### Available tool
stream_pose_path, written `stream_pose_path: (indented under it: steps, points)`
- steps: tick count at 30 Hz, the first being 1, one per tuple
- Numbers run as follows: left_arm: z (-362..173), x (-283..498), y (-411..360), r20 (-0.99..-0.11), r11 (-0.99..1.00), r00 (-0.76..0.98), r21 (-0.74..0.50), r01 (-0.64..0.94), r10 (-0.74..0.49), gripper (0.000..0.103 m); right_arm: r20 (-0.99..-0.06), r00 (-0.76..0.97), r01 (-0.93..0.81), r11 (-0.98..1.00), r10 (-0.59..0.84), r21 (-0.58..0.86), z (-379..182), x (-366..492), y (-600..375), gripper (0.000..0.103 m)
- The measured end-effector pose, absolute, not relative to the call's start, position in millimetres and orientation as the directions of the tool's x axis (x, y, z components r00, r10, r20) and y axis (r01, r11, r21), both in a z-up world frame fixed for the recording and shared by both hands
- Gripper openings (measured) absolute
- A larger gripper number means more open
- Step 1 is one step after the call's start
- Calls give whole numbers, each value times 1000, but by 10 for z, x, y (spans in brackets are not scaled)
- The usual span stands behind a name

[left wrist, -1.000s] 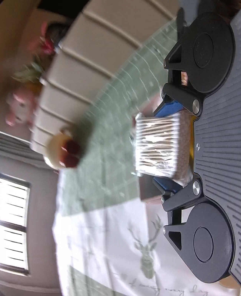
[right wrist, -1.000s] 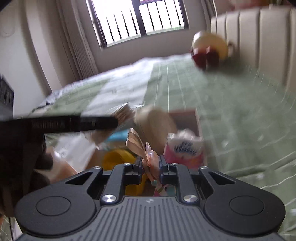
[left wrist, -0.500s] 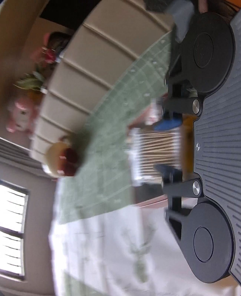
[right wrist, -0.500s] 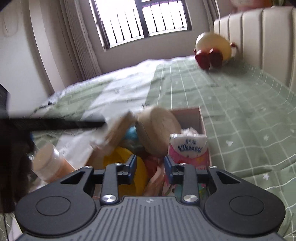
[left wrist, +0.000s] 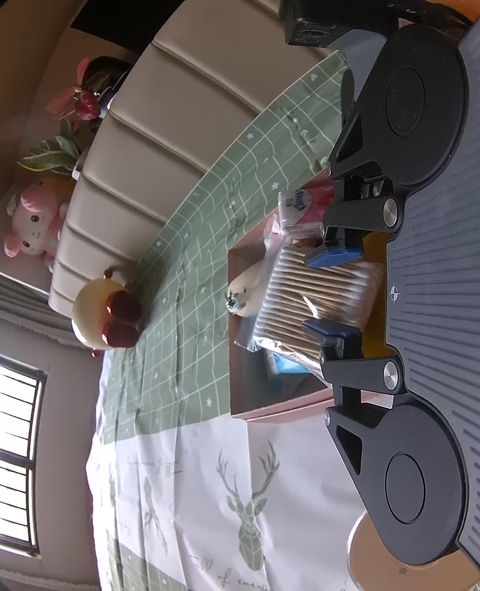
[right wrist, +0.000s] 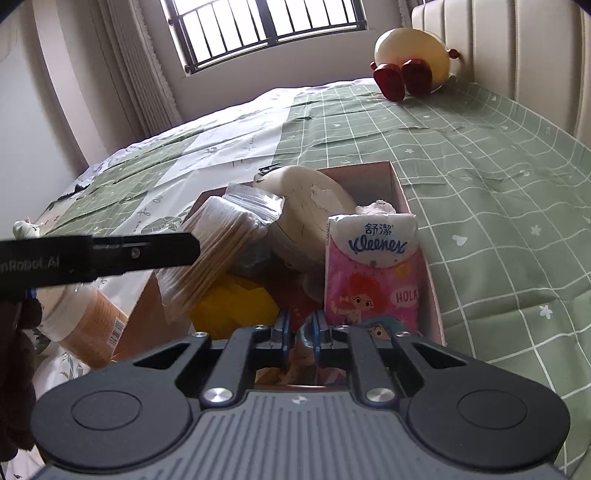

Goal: Organize soft objects

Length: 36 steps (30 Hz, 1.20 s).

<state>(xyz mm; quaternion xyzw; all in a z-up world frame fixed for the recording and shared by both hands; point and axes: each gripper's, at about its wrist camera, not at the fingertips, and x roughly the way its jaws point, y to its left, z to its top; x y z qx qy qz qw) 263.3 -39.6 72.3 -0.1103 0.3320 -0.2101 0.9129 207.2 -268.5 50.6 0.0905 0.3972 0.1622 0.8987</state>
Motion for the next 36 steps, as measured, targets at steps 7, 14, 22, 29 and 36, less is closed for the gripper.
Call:
stream_pose_path:
  steps: [7,14,22,29,36]
  points:
    - [702,2629,-455,-564,884,684,-357,302,-462,35,-682,647,-228,940,342,255,502,2010,-2672,12]
    - [590,2464,-254,-578,837,615,-456,302,-537,32,-681,660,-211,949,316,235,548,1917,-2642,13]
    - [872,2137,17,-496,855,709,-408,320,-502,33,-672,691,-109,957,267,269,797,1750,-2640,39]
    - [905,1452,425,-457,897,776,-301,324,-434,33,-628,759,-52,978,171,203,1123,1334,-2242,61]
    - [339,881,746,-500,963,823,-135,233,-269,33,-660,745,30,983,97,179,783,951,-1544,66]
